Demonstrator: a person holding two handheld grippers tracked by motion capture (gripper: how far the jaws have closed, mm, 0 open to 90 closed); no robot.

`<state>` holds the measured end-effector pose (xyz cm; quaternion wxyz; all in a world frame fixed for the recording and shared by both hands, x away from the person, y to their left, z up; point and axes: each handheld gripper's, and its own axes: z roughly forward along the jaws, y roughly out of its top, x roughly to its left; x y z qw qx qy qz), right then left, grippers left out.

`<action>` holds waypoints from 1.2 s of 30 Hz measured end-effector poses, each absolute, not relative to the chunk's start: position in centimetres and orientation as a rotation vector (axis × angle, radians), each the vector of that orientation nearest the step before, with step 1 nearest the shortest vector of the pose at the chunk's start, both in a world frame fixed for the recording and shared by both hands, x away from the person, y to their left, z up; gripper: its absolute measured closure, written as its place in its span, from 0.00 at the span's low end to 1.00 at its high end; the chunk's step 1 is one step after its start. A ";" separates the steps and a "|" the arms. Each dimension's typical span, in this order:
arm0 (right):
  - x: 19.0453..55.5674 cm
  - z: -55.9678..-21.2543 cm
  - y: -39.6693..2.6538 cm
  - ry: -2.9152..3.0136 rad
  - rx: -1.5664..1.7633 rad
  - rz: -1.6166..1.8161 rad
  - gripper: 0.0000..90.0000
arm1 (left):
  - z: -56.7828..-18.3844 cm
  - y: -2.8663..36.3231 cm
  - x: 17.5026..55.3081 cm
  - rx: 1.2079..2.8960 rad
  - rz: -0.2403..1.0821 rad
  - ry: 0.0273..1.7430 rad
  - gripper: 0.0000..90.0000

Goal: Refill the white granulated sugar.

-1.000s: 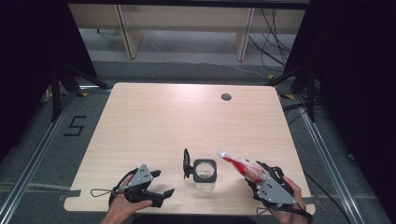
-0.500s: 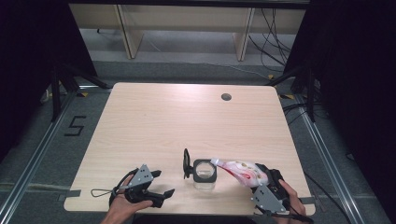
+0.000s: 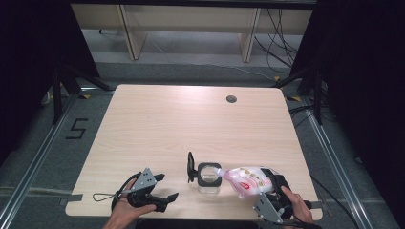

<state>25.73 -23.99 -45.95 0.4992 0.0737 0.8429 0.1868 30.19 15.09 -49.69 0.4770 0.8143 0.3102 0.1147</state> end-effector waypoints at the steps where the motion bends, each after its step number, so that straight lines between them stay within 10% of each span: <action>1: 25.8 -46.0 -24.0 2.026 0.164 0.428 0.43 | -49.7 15.0 30.0 1.981 0.267 0.780 0.17; 36: 26.2 -46.0 -22.5 1.856 -0.231 -0.011 0.44 | -49.9 14.6 30.0 1.974 0.269 0.780 0.18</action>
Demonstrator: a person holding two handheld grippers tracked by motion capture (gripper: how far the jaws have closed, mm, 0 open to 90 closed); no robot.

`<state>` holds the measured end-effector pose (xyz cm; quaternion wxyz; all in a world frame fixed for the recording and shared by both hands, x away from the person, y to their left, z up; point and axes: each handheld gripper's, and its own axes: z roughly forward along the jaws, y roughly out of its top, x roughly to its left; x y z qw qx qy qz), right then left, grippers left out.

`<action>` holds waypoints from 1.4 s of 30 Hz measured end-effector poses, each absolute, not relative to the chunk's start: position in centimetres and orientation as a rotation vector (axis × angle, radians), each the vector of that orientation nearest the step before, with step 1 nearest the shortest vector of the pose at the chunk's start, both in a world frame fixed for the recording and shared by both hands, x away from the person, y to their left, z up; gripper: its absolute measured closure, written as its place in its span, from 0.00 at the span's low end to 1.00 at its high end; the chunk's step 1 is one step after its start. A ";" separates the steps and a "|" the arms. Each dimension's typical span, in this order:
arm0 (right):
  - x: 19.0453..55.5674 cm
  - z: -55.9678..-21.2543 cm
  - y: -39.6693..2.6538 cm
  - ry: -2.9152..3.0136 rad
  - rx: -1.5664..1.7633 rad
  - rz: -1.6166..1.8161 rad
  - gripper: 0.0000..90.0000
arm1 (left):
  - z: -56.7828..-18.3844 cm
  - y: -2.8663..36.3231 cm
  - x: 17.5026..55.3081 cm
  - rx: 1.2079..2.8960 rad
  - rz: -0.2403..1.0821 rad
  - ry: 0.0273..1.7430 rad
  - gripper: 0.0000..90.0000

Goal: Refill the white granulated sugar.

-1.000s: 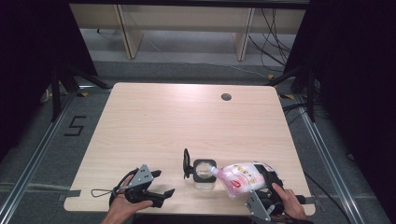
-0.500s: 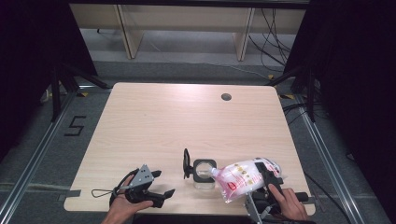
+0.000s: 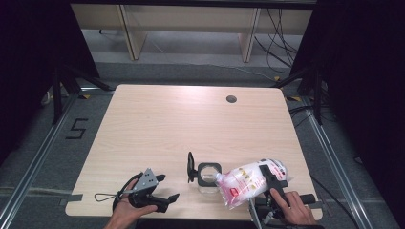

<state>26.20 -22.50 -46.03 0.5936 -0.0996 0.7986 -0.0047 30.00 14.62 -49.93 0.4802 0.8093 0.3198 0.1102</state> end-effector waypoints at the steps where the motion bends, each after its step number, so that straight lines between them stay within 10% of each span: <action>1: 26.2 -46.1 -22.5 1.849 -0.223 0.002 0.44 | -49.9 14.7 30.0 1.982 0.277 0.762 0.18; 42: 25.7 -45.2 -21.8 1.768 -0.285 -0.101 0.45 | -49.9 14.6 29.9 1.989 0.279 0.761 0.18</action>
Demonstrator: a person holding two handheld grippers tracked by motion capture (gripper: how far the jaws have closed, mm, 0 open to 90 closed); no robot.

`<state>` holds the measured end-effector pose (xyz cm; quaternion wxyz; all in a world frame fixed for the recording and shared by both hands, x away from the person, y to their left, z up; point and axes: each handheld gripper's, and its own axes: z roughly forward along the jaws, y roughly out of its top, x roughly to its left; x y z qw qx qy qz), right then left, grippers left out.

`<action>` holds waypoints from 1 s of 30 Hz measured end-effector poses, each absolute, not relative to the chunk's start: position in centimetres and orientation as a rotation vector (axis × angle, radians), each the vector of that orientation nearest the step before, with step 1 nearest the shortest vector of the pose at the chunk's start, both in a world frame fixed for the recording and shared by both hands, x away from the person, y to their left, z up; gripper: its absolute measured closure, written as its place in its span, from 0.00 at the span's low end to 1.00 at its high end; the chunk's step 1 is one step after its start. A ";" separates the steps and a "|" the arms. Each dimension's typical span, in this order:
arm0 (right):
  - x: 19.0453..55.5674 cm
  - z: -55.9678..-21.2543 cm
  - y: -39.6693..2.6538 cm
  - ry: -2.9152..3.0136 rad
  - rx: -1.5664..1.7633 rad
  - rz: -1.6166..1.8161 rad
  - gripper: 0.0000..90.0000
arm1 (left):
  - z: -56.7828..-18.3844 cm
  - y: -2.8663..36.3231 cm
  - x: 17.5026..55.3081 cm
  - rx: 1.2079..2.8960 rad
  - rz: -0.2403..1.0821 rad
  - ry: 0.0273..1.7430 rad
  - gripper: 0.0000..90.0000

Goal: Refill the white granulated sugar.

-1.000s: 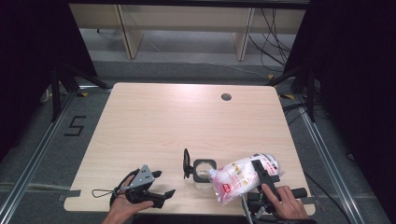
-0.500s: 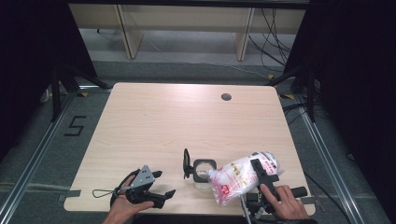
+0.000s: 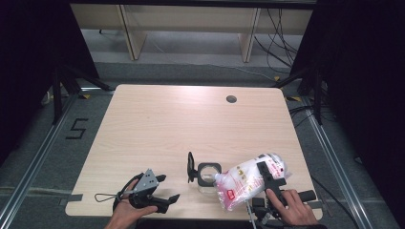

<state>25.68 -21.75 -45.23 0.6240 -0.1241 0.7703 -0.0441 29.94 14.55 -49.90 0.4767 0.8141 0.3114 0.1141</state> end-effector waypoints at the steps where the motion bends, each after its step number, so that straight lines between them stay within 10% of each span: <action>1: 25.7 -44.9 -21.6 1.754 -0.334 -0.134 0.45 | -50.0 14.4 29.9 1.978 0.280 0.771 0.18; 30: 26.0 -44.3 -21.6 1.732 -0.366 -0.175 0.45 | -50.0 14.2 29.7 2.004 0.274 0.764 0.18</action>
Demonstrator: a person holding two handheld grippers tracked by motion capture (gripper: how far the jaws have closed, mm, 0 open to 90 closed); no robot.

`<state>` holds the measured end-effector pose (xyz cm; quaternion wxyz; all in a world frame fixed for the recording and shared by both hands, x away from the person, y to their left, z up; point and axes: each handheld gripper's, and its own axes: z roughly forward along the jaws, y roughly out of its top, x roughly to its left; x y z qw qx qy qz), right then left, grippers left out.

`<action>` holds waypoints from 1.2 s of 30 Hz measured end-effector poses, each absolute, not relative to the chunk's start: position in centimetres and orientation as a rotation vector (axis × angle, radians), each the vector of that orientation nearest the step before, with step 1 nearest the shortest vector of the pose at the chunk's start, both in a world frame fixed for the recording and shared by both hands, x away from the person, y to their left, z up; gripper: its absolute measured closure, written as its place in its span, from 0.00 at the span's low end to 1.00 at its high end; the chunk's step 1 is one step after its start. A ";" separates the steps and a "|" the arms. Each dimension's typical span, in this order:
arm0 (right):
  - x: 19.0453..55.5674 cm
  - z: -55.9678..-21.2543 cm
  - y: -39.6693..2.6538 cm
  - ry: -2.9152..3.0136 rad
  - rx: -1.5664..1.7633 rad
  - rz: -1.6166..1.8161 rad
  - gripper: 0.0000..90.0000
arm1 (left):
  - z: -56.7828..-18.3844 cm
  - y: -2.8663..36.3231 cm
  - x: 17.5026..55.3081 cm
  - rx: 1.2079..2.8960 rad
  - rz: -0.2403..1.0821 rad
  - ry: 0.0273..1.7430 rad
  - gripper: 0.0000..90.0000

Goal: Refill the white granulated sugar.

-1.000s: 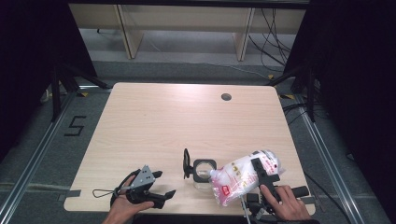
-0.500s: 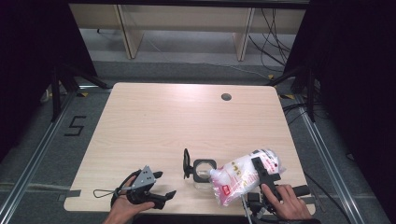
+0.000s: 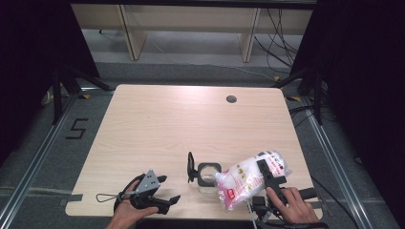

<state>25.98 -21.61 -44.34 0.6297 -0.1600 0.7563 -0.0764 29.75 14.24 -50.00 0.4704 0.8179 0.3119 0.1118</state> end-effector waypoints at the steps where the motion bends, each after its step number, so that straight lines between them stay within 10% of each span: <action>1: 26.0 -44.4 -21.6 1.732 -0.372 -0.183 0.45 | -50.0 14.2 29.7 2.003 0.273 0.764 0.18; 36: 26.0 -44.1 -21.6 1.726 -0.383 -0.182 0.45 | -50.0 14.2 29.7 2.005 0.278 0.762 0.18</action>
